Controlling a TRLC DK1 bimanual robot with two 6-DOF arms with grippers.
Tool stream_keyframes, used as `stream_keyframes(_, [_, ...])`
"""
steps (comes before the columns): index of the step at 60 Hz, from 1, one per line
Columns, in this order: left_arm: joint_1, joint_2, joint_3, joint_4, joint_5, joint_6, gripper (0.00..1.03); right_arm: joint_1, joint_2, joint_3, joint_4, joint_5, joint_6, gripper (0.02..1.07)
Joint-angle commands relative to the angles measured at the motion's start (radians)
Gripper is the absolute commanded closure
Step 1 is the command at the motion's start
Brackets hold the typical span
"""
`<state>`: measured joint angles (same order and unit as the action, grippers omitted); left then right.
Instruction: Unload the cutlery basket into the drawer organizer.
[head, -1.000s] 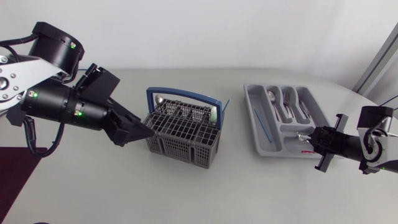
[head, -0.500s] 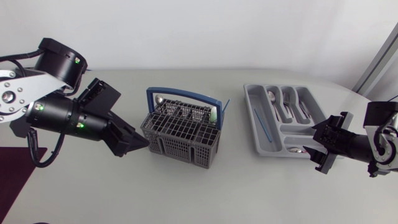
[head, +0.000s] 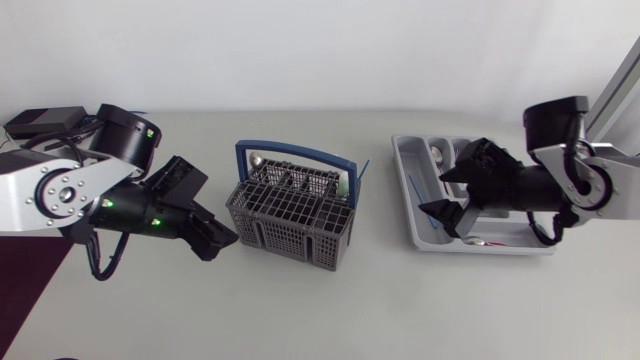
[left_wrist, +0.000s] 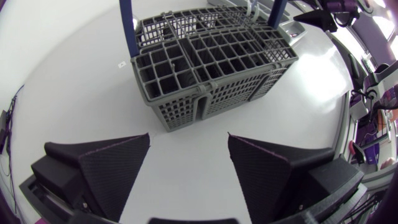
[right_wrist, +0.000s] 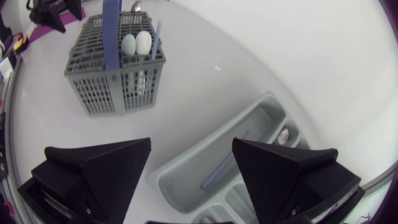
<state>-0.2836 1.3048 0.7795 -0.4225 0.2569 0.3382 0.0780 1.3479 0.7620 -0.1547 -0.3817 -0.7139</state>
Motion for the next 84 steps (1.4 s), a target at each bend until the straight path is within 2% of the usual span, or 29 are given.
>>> stream_keyframes(1, [0.008, 0.054, -0.025, 0.03, -0.01, 0.009, 0.06, 0.048, 0.085, 0.074, -0.022, -0.017, 0.151, 0.12])
stream_keyframes(12, [0.004, 0.106, -0.02, 0.093, -0.038, -0.001, 0.06, 0.077, 0.315, 0.281, -0.072, -0.097, 0.318, 0.12])
stream_keyframes(22, [0.006, 0.134, -0.02, 0.131, -0.039, -0.008, 0.06, 0.072, 0.504, 0.458, -0.098, -0.125, 0.396, 0.12])
stream_keyframes(29, [0.008, 0.154, -0.022, 0.159, -0.042, -0.011, 0.06, 0.071, 0.597, 0.559, -0.132, -0.149, 0.441, 0.12])
stream_keyframes(38, [0.014, 0.182, -0.014, 0.189, -0.045, -0.015, 0.06, 0.092, 0.637, 0.609, -0.137, -0.167, 0.473, 0.12])
stream_keyframes(59, [0.035, 0.237, 0.021, 0.251, -0.077, -0.015, 0.06, 0.129, 0.614, 0.554, -0.161, -0.287, 0.458, 0.12])
stream_keyframes(84, [0.069, 0.389, 0.164, 0.329, -0.085, -0.015, 0.06, 0.152, 0.398, 0.295, -0.18, -0.298, 0.381, 0.12])
